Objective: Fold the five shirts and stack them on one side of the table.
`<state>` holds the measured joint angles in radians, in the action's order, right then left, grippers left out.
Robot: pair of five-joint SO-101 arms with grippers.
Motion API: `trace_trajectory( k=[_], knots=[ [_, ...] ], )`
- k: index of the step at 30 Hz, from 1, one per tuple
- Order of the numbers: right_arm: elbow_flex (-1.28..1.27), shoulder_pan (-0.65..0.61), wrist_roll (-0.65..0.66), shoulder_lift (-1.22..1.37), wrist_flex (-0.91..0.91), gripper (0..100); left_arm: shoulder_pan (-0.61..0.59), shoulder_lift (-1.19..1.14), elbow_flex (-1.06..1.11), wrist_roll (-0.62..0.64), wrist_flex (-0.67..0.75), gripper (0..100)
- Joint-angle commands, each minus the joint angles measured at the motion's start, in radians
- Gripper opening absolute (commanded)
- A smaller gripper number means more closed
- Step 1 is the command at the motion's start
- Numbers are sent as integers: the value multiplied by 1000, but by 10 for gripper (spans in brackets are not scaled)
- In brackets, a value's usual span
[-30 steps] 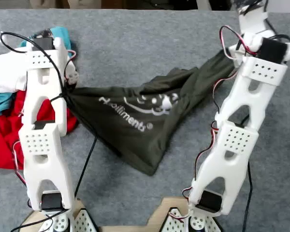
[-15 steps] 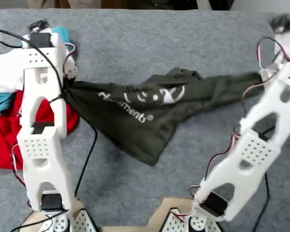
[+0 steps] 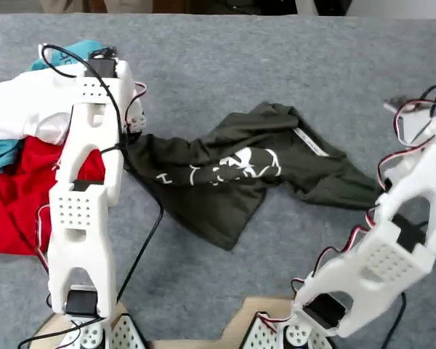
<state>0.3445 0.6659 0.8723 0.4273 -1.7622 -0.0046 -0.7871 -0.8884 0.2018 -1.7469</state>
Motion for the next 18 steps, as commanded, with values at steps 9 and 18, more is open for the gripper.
trace_trajectory(
  k=[9, 18],
  knots=[
    [-398, 68, 209, -272, 112, 62, 25, 16, 137, -61, -11, 19],
    [-255, 18, 161, -417, 157, 375, 63, 16, 259, -61, -6, 19]
  ],
)
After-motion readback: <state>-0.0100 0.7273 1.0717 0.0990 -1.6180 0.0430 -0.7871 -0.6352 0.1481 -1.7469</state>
